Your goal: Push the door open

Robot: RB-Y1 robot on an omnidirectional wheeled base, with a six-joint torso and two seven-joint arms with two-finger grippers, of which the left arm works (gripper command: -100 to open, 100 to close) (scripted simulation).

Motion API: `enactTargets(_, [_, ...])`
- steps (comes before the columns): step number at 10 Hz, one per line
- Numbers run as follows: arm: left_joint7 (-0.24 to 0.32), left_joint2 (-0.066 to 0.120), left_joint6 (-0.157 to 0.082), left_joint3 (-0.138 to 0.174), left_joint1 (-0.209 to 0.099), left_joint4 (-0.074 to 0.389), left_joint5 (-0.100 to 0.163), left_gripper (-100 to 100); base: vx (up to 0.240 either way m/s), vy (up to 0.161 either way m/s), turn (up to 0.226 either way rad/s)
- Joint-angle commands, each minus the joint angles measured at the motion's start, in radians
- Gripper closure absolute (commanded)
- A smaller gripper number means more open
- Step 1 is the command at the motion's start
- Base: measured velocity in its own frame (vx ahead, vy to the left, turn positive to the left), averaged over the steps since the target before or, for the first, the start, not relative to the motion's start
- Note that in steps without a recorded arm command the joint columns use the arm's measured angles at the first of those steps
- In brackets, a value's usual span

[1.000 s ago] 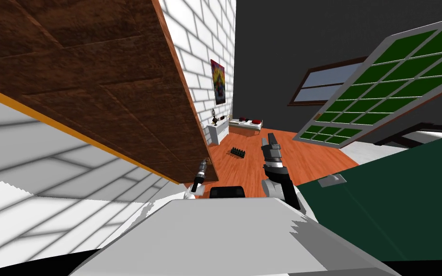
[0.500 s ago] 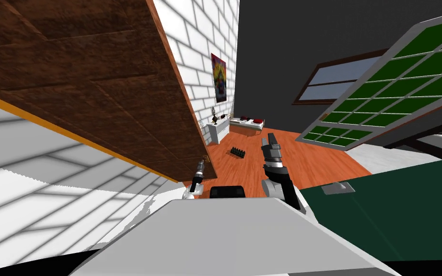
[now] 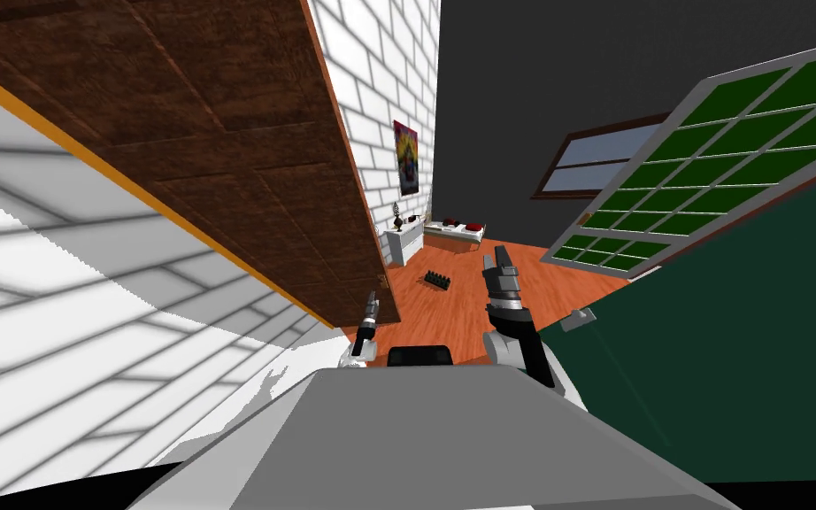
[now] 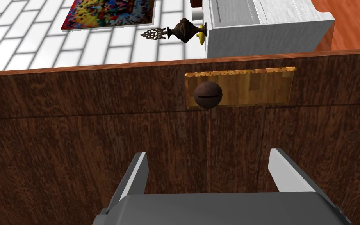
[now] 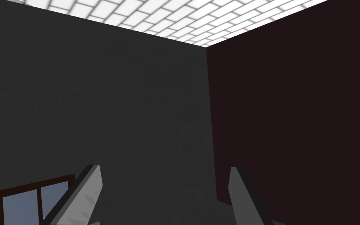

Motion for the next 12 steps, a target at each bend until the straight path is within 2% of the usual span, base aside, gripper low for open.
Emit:
enactTargets(1, [-0.002, 0.002, -0.008, 0.003, 0.001, 0.003, 0.001, -100, 0.088, 0.010, -0.026])
enactTargets(7, [-0.010, -0.005, -0.039, 0.015, 0.007, 0.017, 0.007, -100, 0.230, 0.006, -0.031])
enactTargets(8, [-0.009, -0.004, -0.035, 0.013, 0.007, 0.015, 0.006, -100, 0.105, 0.004, 0.007])
enactTargets(9, [-0.009, -0.004, -0.035, 0.013, 0.007, 0.015, 0.006, 100, -0.022, -0.003, -0.001])
enactTargets(12, [-0.009, -0.004, -0.035, 0.013, 0.007, 0.015, 0.006, 100, -0.028, 0.000, -0.005])
